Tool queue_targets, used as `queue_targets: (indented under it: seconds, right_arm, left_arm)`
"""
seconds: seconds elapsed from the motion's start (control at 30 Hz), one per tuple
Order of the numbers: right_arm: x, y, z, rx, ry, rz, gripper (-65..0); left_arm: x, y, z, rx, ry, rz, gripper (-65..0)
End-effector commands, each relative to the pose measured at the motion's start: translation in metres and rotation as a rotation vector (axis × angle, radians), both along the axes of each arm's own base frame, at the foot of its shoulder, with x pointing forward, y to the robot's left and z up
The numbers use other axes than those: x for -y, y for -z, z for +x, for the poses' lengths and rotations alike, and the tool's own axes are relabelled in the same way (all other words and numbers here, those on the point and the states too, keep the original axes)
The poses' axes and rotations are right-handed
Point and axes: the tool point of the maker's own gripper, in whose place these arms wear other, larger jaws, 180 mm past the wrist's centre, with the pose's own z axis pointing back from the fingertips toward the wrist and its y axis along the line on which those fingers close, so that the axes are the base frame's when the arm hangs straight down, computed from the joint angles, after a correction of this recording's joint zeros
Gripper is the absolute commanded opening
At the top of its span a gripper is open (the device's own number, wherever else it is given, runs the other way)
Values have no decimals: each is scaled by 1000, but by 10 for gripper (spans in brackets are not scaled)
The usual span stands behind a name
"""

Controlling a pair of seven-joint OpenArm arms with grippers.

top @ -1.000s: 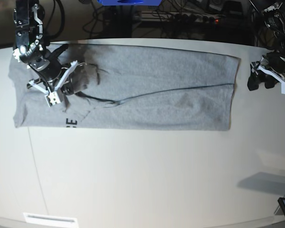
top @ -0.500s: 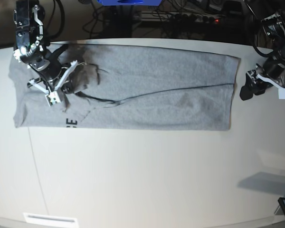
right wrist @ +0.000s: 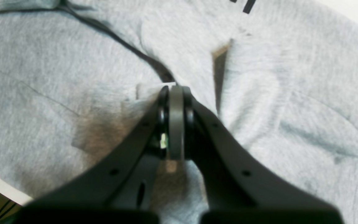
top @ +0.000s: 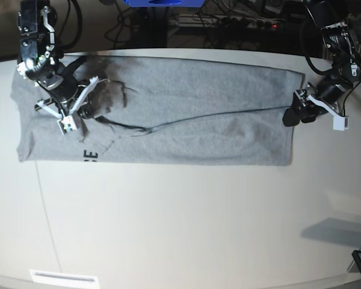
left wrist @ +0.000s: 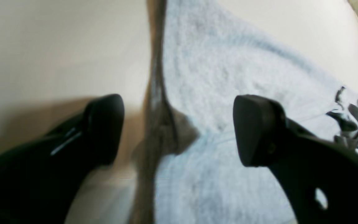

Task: Fold the T-shirt properly
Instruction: 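Lower the left gripper and grasp the shirt end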

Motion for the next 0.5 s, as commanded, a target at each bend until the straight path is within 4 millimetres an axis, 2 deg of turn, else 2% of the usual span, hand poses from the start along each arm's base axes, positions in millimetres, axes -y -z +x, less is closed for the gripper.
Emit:
queue_targets:
  seconds: [0.0,0.07,0.23,0.47]
  right_arm:
    - [0,-10,7,43,-4,3,-650]
    - [0,-10,7,43,-4,3,-650]
    - [0,-9,6,41,-4,3,-650]
    - [0,-8,5,38,-6,4,-650]
  left_arm:
    - [-5,-9,5,26,8,19,-124]
    - [-5,-9,4,23,10,19,-124]
    - [12,-1,5,4,56,5,-124]
    - [20,14,3,-36,59,42,-124]
